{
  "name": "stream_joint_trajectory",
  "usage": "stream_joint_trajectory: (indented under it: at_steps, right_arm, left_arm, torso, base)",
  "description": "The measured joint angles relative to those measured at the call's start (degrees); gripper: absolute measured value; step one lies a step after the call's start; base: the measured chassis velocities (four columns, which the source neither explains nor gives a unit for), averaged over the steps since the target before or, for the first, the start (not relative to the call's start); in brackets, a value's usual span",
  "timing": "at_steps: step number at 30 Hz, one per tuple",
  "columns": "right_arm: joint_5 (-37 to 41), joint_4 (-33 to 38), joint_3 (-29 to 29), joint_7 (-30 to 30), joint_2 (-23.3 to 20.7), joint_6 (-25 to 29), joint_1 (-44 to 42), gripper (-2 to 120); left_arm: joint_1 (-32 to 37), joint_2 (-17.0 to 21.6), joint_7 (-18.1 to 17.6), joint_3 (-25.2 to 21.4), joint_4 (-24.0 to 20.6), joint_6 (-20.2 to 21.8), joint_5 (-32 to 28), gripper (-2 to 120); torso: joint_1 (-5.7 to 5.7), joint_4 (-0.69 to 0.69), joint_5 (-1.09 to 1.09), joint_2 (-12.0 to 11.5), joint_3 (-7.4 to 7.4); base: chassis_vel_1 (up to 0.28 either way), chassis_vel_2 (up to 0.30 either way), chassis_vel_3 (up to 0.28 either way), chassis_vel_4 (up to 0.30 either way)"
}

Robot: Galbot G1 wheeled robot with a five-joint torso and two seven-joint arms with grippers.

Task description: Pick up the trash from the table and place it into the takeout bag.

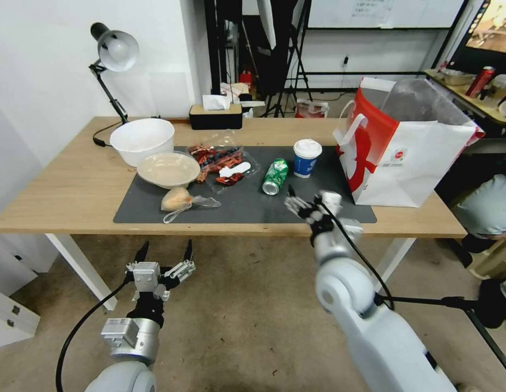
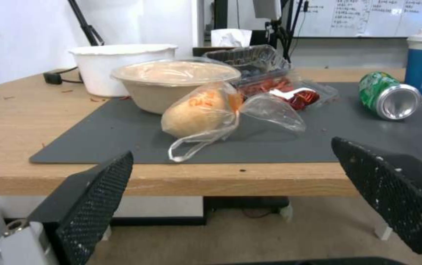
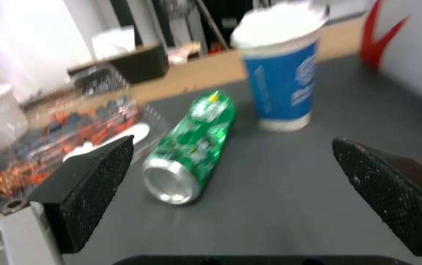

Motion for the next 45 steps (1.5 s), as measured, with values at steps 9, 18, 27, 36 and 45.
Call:
stream_joint_trajectory:
  at_steps: [9,18,27,36,45]
  right_arm:
    - [2.04,-11.45,-4.67,3.07,5.09,-2.88,9.61,100]
    - [2.99,-16.69,-6.23,5.76,7.93,-5.93,13.82,99]
    - [2.96,-18.25,-6.14,6.63,8.59,-6.99,14.62,76]
    - [4.58,-18.42,-5.75,7.87,8.90,-9.60,15.06,59]
    - [4.60,-17.12,-5.46,7.89,8.74,-9.74,14.25,59]
  left_arm:
    - [0.05,0.00,0.06,-1.06,0.76,-0.82,0.04,100]
    - [-0.15,0.00,0.05,-1.47,1.75,-1.46,0.04,100]
    - [-0.21,0.00,0.04,-1.55,2.25,-1.78,0.04,100]
    - [0.01,0.00,0.04,-1.53,2.40,-2.48,0.23,100]
    - [0.25,0.00,0.03,-1.70,2.52,-3.24,0.76,100]
  torso:
    - [0.00,0.00,0.00,0.00,0.00]
    - [0.00,-0.01,-0.01,0.00,-0.01]
    - [0.00,-0.01,0.00,0.00,-0.01]
    - [0.00,-0.01,0.00,0.01,-0.01]
    - [0.00,-0.01,0.00,0.01,-0.01]
  base:
    - [0.000,0.000,0.000,0.000]
    - [0.000,0.000,0.000,0.000]
    - [0.000,0.000,0.000,0.000]
    - [0.000,0.000,0.000,0.000]
    - [0.000,0.000,0.000,0.000]
